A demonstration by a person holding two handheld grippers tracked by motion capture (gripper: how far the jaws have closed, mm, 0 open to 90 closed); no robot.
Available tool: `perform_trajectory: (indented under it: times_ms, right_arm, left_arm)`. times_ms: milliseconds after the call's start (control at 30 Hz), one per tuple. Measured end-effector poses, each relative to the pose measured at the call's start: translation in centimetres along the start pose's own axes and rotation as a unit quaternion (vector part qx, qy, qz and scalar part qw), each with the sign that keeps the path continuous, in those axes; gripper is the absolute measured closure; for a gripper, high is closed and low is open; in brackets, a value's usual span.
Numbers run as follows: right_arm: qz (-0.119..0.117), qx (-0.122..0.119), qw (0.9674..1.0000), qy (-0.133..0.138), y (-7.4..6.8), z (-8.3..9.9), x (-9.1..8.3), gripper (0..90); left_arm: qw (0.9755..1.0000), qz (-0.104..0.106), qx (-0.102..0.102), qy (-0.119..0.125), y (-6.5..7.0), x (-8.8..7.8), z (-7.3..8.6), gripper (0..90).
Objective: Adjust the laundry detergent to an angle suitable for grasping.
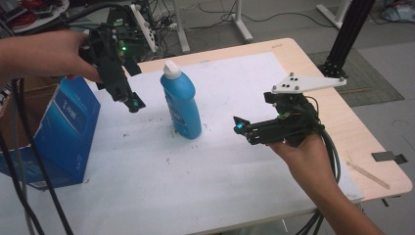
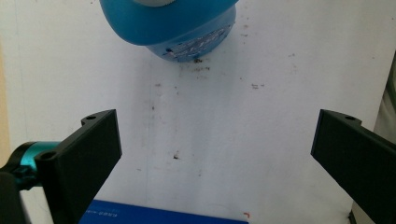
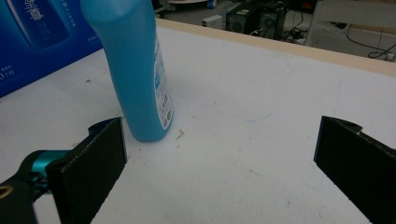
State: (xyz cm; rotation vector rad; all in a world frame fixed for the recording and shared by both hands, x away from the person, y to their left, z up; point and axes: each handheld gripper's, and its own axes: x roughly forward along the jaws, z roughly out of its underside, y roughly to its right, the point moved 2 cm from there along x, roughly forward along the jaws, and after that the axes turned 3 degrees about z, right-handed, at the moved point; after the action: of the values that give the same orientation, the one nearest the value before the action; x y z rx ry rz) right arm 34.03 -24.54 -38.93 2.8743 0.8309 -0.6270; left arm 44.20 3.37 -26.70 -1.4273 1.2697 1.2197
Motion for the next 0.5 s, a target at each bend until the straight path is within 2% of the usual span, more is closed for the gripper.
perform_trajectory:
  times_ms: [267,500]
  right_arm:
    - [0.02,0.006,0.9998,0.003,-1.4,-0.5,1.0,1.6]
    - [0.011,0.015,0.9998,-0.002,-2.8,-0.9,2.4,1.6]
  left_arm:
    - [1.0,-0.001,-0.002,-0.005,0.1,0.0,0.2,1.7]
    - [0.9999,-0.001,-0.009,-0.01,0.1,0.0,0.8,1.7]
